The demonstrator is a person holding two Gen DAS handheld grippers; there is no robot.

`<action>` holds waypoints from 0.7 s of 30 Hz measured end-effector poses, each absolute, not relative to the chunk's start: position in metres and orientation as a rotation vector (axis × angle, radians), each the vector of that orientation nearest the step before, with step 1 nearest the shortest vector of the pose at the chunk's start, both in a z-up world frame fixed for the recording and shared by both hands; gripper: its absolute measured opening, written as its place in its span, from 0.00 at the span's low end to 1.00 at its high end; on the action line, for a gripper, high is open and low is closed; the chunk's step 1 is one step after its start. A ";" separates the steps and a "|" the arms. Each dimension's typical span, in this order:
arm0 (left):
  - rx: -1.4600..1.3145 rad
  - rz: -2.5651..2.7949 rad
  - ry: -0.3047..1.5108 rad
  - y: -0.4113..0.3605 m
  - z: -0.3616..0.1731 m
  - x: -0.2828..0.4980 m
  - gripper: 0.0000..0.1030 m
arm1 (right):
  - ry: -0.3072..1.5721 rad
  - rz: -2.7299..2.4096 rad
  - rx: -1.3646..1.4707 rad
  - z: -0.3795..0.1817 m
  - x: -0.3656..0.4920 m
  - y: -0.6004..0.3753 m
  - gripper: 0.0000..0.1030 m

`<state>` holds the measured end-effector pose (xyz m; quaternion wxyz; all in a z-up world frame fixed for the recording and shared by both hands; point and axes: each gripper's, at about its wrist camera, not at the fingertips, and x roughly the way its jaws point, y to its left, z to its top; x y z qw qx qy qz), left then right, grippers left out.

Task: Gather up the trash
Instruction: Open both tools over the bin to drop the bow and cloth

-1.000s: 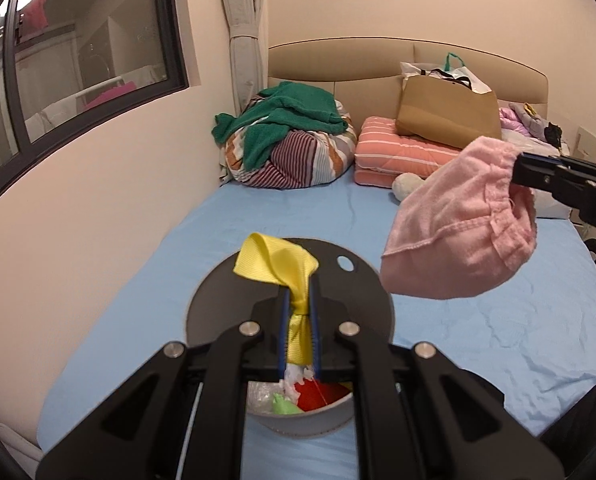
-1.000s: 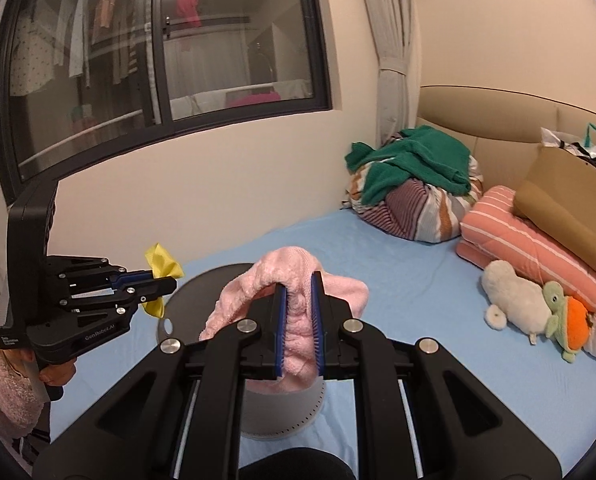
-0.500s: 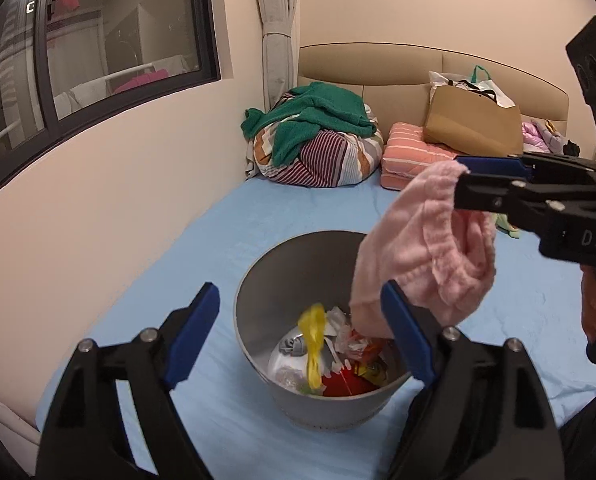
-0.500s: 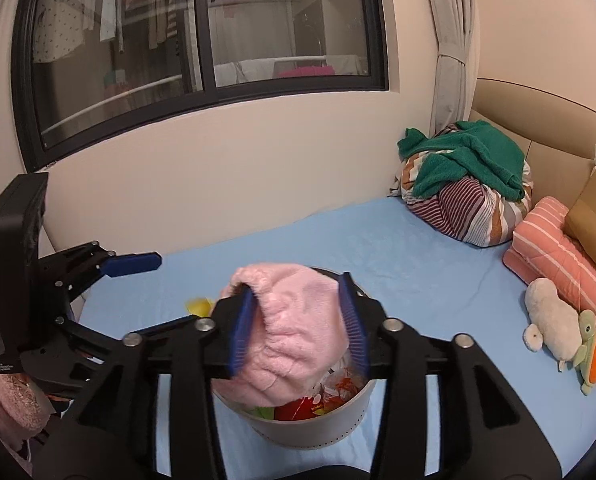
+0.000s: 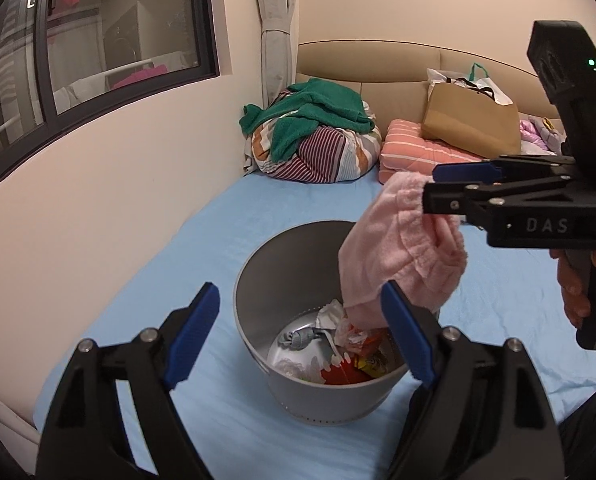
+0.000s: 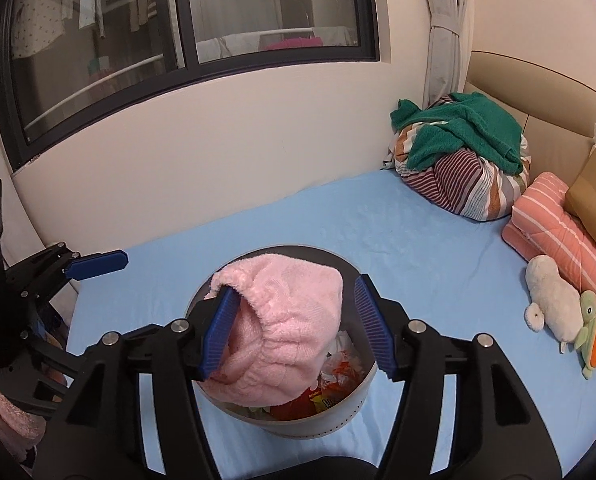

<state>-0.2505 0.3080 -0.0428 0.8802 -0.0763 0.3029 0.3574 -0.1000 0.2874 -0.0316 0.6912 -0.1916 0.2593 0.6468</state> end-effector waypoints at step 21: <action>-0.142 0.740 0.631 0.297 -0.049 -0.250 0.80 | 0.591 1.416 -0.478 -0.046 -0.104 0.274 0.56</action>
